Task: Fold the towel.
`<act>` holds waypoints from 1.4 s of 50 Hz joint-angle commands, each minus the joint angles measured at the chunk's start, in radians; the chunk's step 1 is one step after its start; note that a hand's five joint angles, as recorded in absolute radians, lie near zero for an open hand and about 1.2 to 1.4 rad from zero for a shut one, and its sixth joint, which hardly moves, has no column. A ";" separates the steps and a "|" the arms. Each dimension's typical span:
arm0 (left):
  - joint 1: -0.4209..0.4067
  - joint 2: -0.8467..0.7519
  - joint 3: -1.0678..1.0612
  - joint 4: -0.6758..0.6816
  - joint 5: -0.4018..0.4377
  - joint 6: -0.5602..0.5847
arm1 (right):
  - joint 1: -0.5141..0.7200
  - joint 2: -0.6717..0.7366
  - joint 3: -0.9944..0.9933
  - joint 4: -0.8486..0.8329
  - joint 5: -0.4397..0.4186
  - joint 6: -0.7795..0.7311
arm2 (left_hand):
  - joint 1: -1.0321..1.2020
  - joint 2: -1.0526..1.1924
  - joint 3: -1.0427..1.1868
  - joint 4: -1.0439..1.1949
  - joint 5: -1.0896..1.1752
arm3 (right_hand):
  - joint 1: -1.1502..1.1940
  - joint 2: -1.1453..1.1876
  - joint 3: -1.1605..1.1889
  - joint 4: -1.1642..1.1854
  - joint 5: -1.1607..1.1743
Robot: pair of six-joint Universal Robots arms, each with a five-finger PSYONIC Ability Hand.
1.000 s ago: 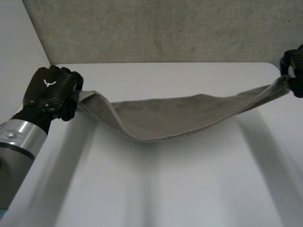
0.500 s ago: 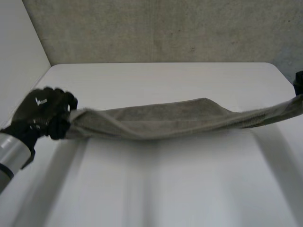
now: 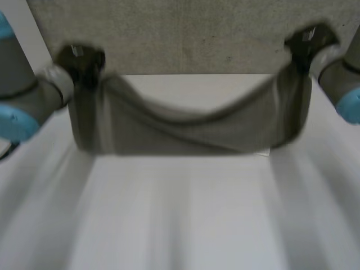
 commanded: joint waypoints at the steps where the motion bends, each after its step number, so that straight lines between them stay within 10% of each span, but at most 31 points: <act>1: 0.011 0.071 0.217 0.233 0.000 -0.228 | 0.005 -0.131 0.015 -0.391 -0.009 0.149 | -0.024 -0.091 -0.145 -0.113 -0.254 | 0.085 0.059 0.057 0.058 0.047; 15: 0.065 0.122 -0.162 0.301 0.034 -0.336 | -0.001 -0.266 0.464 -0.400 -0.144 0.155 | -0.024 -0.091 -0.145 -0.113 -0.254 | 0.085 0.059 0.057 0.058 0.047; 30: 0.149 0.206 -0.921 0.657 0.279 -0.292 | -0.153 -0.286 0.978 -0.374 -0.414 0.091 | -0.024 -0.091 -0.145 -0.113 -0.254 | 0.085 0.059 0.057 0.058 0.047; 38: 0.201 0.395 -1.131 0.652 0.336 -0.207 | -0.300 -0.597 1.171 -0.330 -0.452 0.068 | -0.024 -0.091 -0.145 -0.113 -0.254 | 0.085 0.059 0.057 0.058 0.047; 55: 0.327 0.881 -1.320 0.504 0.367 -0.296 | -0.532 -0.937 1.130 -0.060 -0.587 0.098 | -0.024 -0.091 -0.145 -0.113 -0.254 | 0.085 0.059 0.057 0.058 0.047; 70: 0.297 0.688 -1.224 0.501 0.351 -0.296 | -0.454 -0.763 1.078 -0.050 -0.561 0.088 | -0.024 -0.091 -0.145 -0.113 -0.254 | 0.085 0.059 0.057 0.058 0.047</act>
